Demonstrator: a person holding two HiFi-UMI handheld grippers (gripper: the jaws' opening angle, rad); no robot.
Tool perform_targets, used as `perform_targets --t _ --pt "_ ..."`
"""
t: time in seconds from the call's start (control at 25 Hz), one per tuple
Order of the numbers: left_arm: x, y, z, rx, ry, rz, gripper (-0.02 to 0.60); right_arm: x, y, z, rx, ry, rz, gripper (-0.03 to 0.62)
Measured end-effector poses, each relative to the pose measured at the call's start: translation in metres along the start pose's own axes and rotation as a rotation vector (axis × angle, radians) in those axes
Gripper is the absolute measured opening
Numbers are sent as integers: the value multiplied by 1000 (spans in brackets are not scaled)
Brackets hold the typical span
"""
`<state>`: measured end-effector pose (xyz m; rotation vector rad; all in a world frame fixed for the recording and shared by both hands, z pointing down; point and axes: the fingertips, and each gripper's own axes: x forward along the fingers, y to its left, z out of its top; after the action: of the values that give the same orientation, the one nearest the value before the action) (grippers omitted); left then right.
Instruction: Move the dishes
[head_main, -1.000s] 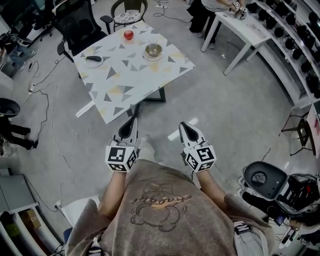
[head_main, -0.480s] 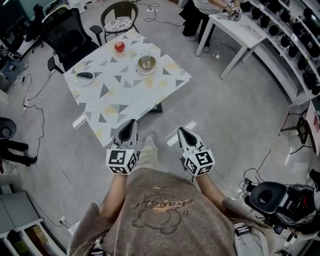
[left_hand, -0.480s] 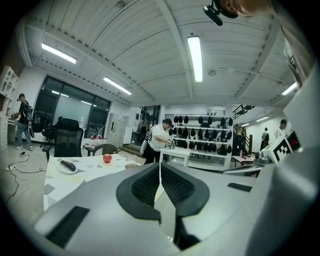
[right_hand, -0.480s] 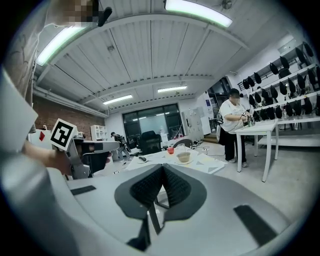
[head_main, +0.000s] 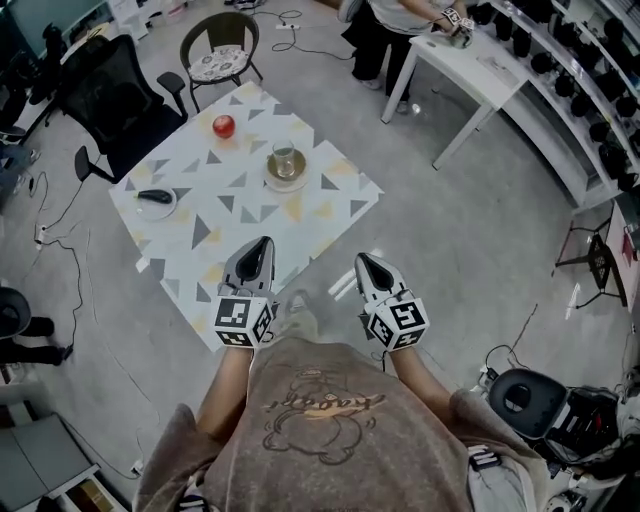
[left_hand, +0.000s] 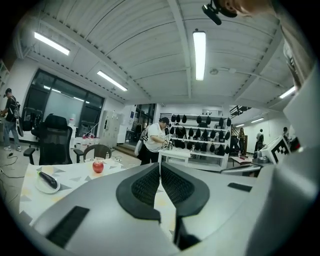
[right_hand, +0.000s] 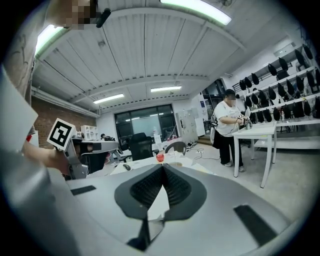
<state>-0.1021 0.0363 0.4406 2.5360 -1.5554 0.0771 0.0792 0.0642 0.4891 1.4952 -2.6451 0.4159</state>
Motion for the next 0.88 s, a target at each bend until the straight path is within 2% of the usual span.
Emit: perform_targets --t 0.24,0.48,0.88 --pt "53 32 17 -7 17 -65 25 55 -16 20 4 0 -28 -2" --pt "88 46 21 -24 41 -95 25 84 -31 41 -3 -17 -68 0" --pt "118 58 22 -28 43 -64 25 115 -54 48 -7 16 -23 0"
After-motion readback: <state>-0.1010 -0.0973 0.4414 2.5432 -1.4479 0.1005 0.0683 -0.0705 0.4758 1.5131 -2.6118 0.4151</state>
